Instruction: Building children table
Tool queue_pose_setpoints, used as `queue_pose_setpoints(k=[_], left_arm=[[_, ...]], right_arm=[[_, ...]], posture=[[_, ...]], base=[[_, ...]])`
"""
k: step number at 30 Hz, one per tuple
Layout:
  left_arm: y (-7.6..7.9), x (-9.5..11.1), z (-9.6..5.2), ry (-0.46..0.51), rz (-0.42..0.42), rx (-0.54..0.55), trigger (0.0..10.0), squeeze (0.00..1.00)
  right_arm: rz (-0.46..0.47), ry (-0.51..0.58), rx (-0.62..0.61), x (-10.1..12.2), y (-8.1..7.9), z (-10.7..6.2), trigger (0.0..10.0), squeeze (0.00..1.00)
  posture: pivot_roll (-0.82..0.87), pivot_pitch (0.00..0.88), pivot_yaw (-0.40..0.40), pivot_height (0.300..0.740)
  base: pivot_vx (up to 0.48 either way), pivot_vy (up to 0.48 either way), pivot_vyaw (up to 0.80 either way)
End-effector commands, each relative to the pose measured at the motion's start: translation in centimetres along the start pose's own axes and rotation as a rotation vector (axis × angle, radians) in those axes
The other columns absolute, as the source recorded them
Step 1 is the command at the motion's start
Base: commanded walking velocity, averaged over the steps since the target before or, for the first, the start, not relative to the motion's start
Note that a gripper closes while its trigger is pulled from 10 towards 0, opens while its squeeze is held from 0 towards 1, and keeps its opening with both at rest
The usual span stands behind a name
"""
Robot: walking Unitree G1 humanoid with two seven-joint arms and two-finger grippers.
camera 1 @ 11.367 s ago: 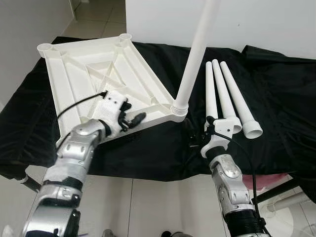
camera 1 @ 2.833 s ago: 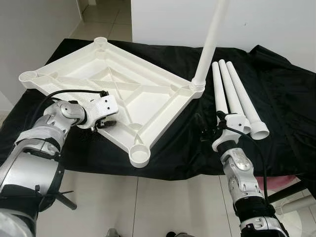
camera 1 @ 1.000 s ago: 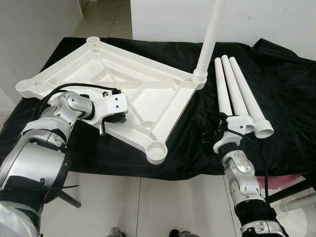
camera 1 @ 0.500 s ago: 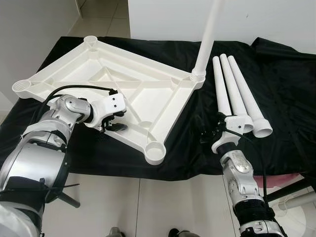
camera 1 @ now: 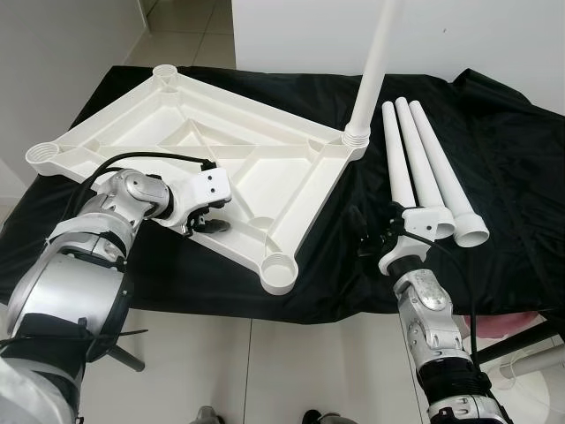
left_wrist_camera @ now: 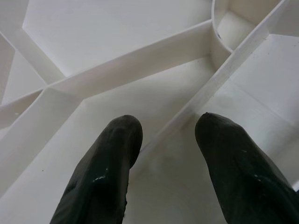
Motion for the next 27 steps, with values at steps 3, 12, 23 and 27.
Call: queue_pose_setpoints(k=[3,12,23,27], left_arm=[[0.8,-2.1,1.1,-0.088,-0.003,0.027,10.0,0.00],[1.7,-2.5,1.6,-0.099,-0.026,-0.020,4.7,0.00],[3.2,-3.0,2.0,-0.106,-0.055,-0.111,0.0,0.00],[3.9,-3.3,2.2,-0.114,-0.057,-0.149,0.0,0.00]], right_arm=[[-0.006,-0.012,-0.001,-0.3,-0.1,-0.5,10.0,0.00],[-0.008,-0.015,-0.012,-0.4,0.0,-0.7,10.0,0.00],[-0.006,-0.018,-0.020,-0.5,0.0,-1.0,10.0,0.00],[-0.006,-0.021,-0.025,-0.5,0.2,-1.1,10.0,0.00]], posture=[[-0.04,0.102,0.032,0.740],[-0.05,0.106,0.041,0.740],[-0.05,0.115,0.048,0.740],[-0.05,0.119,0.049,0.740]], base=[[0.000,0.000,0.00],[0.000,0.000,0.00],[0.000,0.000,0.00],[0.000,0.000,0.00]])
Point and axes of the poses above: a point about 5 cm out from each wrist's last joint towards the gripper, its own z axis pointing out of the wrist towards the gripper, its own x axis along the axis of the wrist's last joint, y = z × x, the point moved 5 cm from there along z, pointing out of the wrist towards the gripper, and after that the axes turned 14 degrees about -z, right-handed, at the moved point
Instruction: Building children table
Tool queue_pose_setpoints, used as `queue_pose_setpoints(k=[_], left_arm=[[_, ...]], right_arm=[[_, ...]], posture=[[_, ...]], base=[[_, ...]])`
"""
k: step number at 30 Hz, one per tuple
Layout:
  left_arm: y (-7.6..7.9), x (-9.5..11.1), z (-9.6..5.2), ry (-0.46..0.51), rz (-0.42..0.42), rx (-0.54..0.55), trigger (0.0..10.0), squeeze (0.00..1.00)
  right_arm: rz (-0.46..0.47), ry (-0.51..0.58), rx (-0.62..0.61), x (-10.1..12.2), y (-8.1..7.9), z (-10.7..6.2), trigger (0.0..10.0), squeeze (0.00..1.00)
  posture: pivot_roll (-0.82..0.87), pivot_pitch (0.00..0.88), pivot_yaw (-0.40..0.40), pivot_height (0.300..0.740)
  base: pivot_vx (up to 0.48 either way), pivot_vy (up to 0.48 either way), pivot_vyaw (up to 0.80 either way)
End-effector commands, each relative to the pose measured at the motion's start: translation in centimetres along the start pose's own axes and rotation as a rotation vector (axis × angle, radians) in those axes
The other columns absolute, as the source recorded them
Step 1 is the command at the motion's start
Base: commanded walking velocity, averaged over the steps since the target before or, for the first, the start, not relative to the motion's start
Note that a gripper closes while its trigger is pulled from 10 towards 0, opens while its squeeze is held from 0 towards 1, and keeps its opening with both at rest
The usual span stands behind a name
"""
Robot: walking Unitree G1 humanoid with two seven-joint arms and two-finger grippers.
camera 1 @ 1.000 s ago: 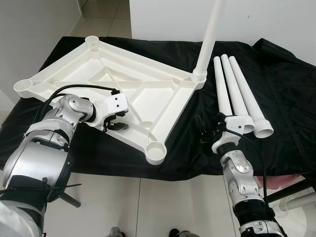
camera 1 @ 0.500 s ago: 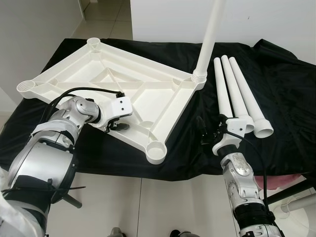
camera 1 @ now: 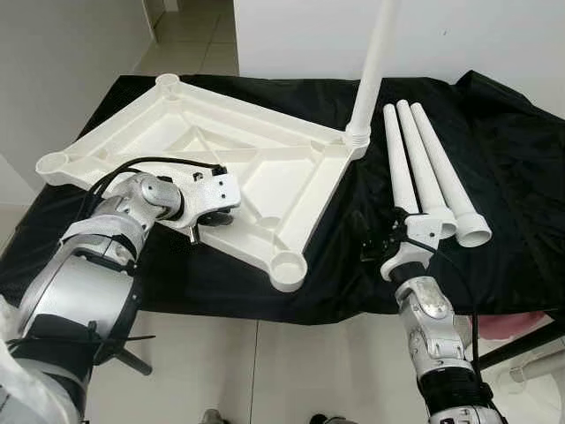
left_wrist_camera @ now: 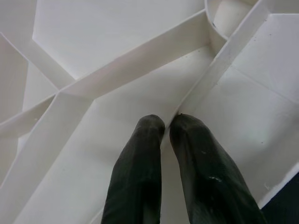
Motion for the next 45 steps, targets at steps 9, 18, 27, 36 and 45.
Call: queue_pose_setpoints(k=[9,18,27,36,45], left_arm=[[4.3,-4.1,1.2,-0.119,-0.101,-0.211,0.0,0.00],[3.9,-3.5,0.9,-0.096,-0.089,-0.220,10.0,1.00],[2.5,-1.9,1.0,-0.049,-0.053,-0.123,10.0,0.00],[2.3,-1.7,1.4,-0.065,-0.060,-0.092,10.0,0.00],[2.3,-1.6,1.8,-0.063,-0.116,-0.069,10.0,0.00]], right_arm=[[-0.002,-0.022,-0.005,-0.4,0.1,-0.4,10.0,0.00],[-0.001,-0.022,-0.013,-0.3,0.2,-0.3,10.0,0.00],[-0.009,-0.011,-0.009,0.0,0.4,-0.1,10.0,0.00],[-0.011,-0.008,0.000,0.2,-0.1,-0.5,10.0,0.00],[-0.005,-0.013,-0.002,0.3,-0.6,-1.6,10.0,0.00]], posture=[[-0.05,0.125,0.049,0.740],[-0.05,0.134,0.050,0.740],[-0.06,0.135,0.045,0.740],[-0.07,0.147,0.051,0.740],[-0.10,0.177,0.070,0.740]], base=[[0.000,0.000,0.00],[0.000,0.000,0.00],[0.000,0.000,0.00],[0.000,0.000,0.00],[0.000,0.000,0.00]])
Point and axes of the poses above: a point about 5 cm out from each wrist's last joint towards the gripper, its own z axis pointing out of the wrist towards the gripper, its own x axis along the axis of the wrist's last joint, y = z × x, the point moved 5 cm from there along z, pointing out of the wrist towards the gripper, and after that the axes turned 14 degrees about -z, right-handed, at the moved point
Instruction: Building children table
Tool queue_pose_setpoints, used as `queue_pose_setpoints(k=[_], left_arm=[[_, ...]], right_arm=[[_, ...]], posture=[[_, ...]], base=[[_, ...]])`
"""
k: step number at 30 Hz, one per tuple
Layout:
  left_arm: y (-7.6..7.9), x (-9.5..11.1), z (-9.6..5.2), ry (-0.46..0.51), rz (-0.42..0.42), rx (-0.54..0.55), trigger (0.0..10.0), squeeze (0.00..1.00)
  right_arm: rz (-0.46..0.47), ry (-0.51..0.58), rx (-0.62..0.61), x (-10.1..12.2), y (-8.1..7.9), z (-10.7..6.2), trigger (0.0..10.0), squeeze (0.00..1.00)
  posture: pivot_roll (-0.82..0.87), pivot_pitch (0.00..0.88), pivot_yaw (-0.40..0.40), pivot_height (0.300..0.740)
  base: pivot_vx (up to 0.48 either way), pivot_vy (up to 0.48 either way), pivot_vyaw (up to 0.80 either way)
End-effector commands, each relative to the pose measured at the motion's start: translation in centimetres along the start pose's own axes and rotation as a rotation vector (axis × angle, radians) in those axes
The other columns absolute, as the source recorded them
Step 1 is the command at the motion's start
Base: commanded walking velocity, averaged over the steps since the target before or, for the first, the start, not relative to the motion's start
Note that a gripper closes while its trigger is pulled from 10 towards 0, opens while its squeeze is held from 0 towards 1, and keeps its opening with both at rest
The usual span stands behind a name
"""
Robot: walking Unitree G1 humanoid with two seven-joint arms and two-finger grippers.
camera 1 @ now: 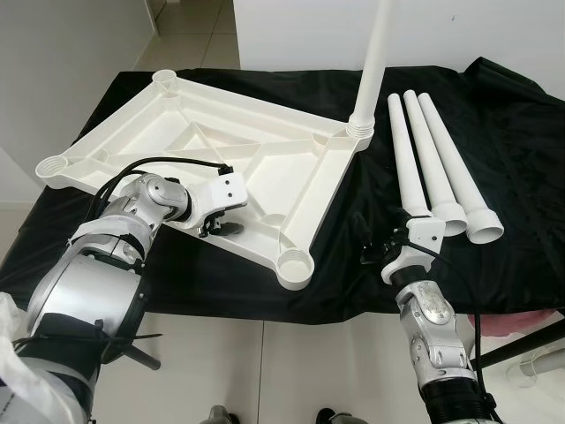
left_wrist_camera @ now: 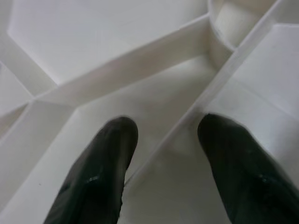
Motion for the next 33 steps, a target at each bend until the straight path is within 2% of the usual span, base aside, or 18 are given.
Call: queue_pose_setpoints(k=[1,5,6,9,10,22,27,29,33], left_arm=[[1.5,-2.5,0.8,-0.077,-0.059,-0.052,10.0,0.00],[1.6,-2.7,1.1,-0.074,-0.116,-0.038,10.0,0.00],[1.7,-2.8,1.1,-0.077,-0.131,-0.042,5.5,0.00],[1.8,-2.8,1.1,-0.080,-0.139,-0.047,5.5,0.00],[1.9,-2.8,1.1,-0.076,-0.158,-0.057,0.0,0.00],[1.9,-3.1,0.8,-0.075,-0.187,-0.081,0.0,0.00],[1.9,-3.1,0.5,-0.040,-0.196,-0.090,0.0,0.00],[2.1,-2.4,0.6,0.013,-0.214,-0.103,0.0,0.00],[2.1,-1.8,0.7,0.053,-0.209,-0.104,0.0,0.00]], right_arm=[[-0.003,-0.028,0.003,-0.5,-0.2,-0.4,10.0,0.00],[0.000,-0.047,0.000,-0.8,-0.4,-1.3,10.0,0.00],[-0.001,-0.050,0.000,-0.8,-0.4,-1.5,10.0,0.00],[-0.001,-0.052,-0.001,-0.8,-0.4,-1.6,10.0,0.00],[-0.003,-0.055,-0.001,-0.9,-0.4,-1.6,10.0,0.00],[-0.003,-0.066,-0.001,-0.9,-0.4,-1.5,10.0,0.00],[-0.001,-0.063,-0.005,-0.8,-0.4,-1.1,10.0,0.00],[-0.001,-0.062,-0.008,-0.8,-0.3,-1.1,10.0,0.00],[-0.002,-0.061,-0.010,-0.8,-0.3,-0.8,10.0,0.00]], posture=[[-0.10,0.177,0.070,0.740],[-0.12,0.196,0.074,0.740],[-0.12,0.200,0.075,0.740],[-0.12,0.200,0.073,0.740],[-0.12,0.203,0.072,0.740],[-0.10,0.200,0.071,0.740],[-0.10,0.190,0.071,0.740],[-0.09,0.182,0.074,0.740],[-0.09,0.175,0.070,0.740]], base=[[0.000,0.000,0.00],[0.000,0.000,0.00],[0.000,0.000,0.00],[0.000,0.000,0.00],[0.000,0.000,0.00],[0.000,0.000,0.00],[0.000,0.000,0.00],[0.000,0.000,0.00],[0.000,0.000,0.00]])
Point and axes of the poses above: a point about 5 cm out from each wrist's last joint towards the gripper, its own z axis pointing out of the wrist towards the gripper, its own x axis along the axis of the wrist's last joint, y = z × x, the point moved 5 cm from there along z, pointing out of the wrist towards the gripper, and after that the axes turned 14 degrees about -z, right-handed, at the moved point
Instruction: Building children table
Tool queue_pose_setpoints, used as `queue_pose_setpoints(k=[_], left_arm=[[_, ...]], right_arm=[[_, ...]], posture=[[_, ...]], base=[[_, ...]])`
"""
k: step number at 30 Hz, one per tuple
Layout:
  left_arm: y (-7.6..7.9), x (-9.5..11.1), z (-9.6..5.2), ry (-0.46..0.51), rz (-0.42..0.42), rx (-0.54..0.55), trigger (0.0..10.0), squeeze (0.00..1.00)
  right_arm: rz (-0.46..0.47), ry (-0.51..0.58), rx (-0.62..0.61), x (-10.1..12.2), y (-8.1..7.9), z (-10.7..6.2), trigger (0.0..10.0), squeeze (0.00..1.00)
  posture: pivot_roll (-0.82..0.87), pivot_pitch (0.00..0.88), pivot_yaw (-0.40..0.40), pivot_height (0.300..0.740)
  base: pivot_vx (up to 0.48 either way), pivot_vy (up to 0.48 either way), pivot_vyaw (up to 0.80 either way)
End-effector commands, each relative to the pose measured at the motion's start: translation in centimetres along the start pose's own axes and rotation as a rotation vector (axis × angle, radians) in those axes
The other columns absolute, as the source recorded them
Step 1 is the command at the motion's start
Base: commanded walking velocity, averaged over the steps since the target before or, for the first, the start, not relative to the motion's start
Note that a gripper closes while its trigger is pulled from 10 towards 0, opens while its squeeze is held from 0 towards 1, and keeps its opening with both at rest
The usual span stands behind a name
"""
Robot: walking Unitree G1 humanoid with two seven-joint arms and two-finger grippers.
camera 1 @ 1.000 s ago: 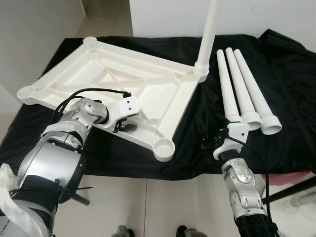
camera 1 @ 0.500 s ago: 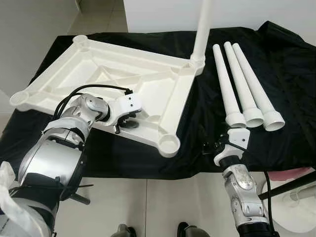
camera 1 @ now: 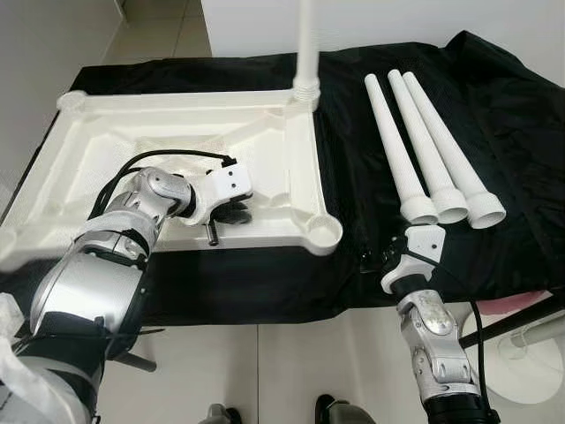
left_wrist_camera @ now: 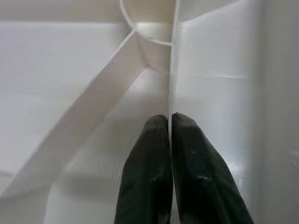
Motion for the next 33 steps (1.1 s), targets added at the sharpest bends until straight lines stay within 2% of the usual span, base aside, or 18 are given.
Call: queue_pose_setpoints(k=[1,4,5,7,8,9,13,14,15,19,22,23,25,30,31,32,33], left_arm=[[1.4,-3.4,1.0,-0.027,-0.133,-0.018,0.0,0.00],[1.5,-2.9,1.1,0.010,-0.132,-0.020,0.0,0.00],[1.7,-2.1,1.3,0.071,-0.142,-0.025,0.0,0.00],[1.7,-2.1,1.3,0.071,-0.142,-0.025,0.0,0.00],[2.0,-1.5,1.6,0.125,-0.140,-0.032,0.0,0.00],[2.8,-0.5,2.1,0.206,-0.132,-0.046,10.0,0.00],[2.9,-0.3,2.2,0.226,-0.130,-0.048,10.0,0.00],[3.2,0.1,2.4,0.252,-0.137,-0.057,10.0,0.18],[3.4,0.6,2.4,0.282,-0.144,-0.072,10.0,1.00],[3.8,1.6,2.2,0.348,-0.154,-0.101,10.0,1.00],[3.8,1.8,2.1,0.360,-0.145,-0.097,10.0,1.00],[3.3,1.9,1.5,0.374,-0.116,-0.071,10.0,1.00],[3.2,2.0,1.4,0.379,-0.108,-0.064,10.0,1.00],[2.7,2.6,0.4,0.423,-0.121,-0.062,10.0,1.00],[2.6,2.9,-0.1,0.443,-0.126,-0.062,10.0,0.78],[2.5,3.2,-0.5,0.463,-0.135,-0.065,10.0,0.23],[2.4,3.3,-0.8,0.474,-0.140,-0.068,10.0,0.00]], right_arm=[[0.010,-0.022,0.000,-0.5,-0.2,0.1,10.0,0.00],[0.013,-0.020,-0.001,-0.5,-0.2,0.3,10.0,0.00],[0.016,-0.015,0.001,-0.4,-0.3,0.4,10.0,0.00],[0.016,-0.015,0.001,-0.4,-0.3,0.4,10.0,0.00],[0.017,-0.010,0.004,-0.2,-0.5,0.6,10.0,0.00],[0.020,-0.004,0.006,-0.1,-0.5,0.9,10.0,0.00],[0.021,-0.003,0.006,-0.1,-0.5,1.0,10.0,0.00],[0.021,-0.002,0.006,-0.1,-0.5,1.1,10.0,0.00],[0.023,-0.001,0.004,-0.1,-0.5,1.2,10.0,0.00],[0.024,0.011,0.001,0.2,-0.6,1.4,10.0,0.00],[0.026,0.015,0.001,0.3,-0.6,1.4,10.0,0.00],[0.032,0.036,0.010,0.7,-0.9,1.6,10.0,0.00],[0.034,0.042,0.013,0.8,-1.0,1.7,10.0,0.00],[0.031,0.111,0.049,2.3,-1.6,2.3,10.0,0.00],[0.029,0.141,0.058,3.0,-1.7,2.5,10.0,0.00],[0.025,0.164,0.064,3.5,-1.7,2.7,10.0,0.00],[0.022,0.177,0.067,3.8,-1.7,2.8,10.0,0.00]], posture=[[-0.09,0.170,0.072,0.740],[-0.08,0.167,0.068,0.740],[-0.08,0.164,0.068,0.740],[-0.08,0.164,0.068,0.740],[-0.08,0.160,0.066,0.740],[-0.07,0.156,0.064,0.740],[-0.07,0.156,0.064,0.740],[-0.06,0.153,0.063,0.740],[-0.06,0.152,0.062,0.740],[-0.05,0.149,0.058,0.740],[-0.05,0.149,0.058,0.740],[-0.04,0.145,0.051,0.740],[-0.04,0.145,0.051,0.740],[-0.02,0.136,0.036,0.740],[-0.02,0.133,0.031,0.740],[-0.01,0.131,0.027,0.740],[-0.01,0.131,0.027,0.740]], base=[[0.000,0.000,0.00],[0.000,0.000,0.00],[0.000,0.000,0.00],[0.000,0.000,0.00],[0.000,0.000,0.00],[0.000,0.000,0.00],[0.000,0.000,0.00],[0.000,0.000,0.00],[0.000,0.000,0.00],[0.000,0.000,0.00],[0.000,0.000,0.00],[0.000,0.000,0.00],[0.000,0.000,0.00],[0.000,0.000,0.00],[0.000,0.000,0.00],[0.000,0.000,0.00],[0.000,0.000,0.00]])
Point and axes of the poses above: a point about 5 cm out from each wrist's last joint towards the gripper, its own z axis pointing out of the wrist towards the gripper, its own x axis along the axis of the wrist's last joint, y = z × x, the point moved 5 cm from there along z, pointing out of the wrist towards the gripper, and after that the axes turned 14 degrees about -z, right-handed, at the moved point
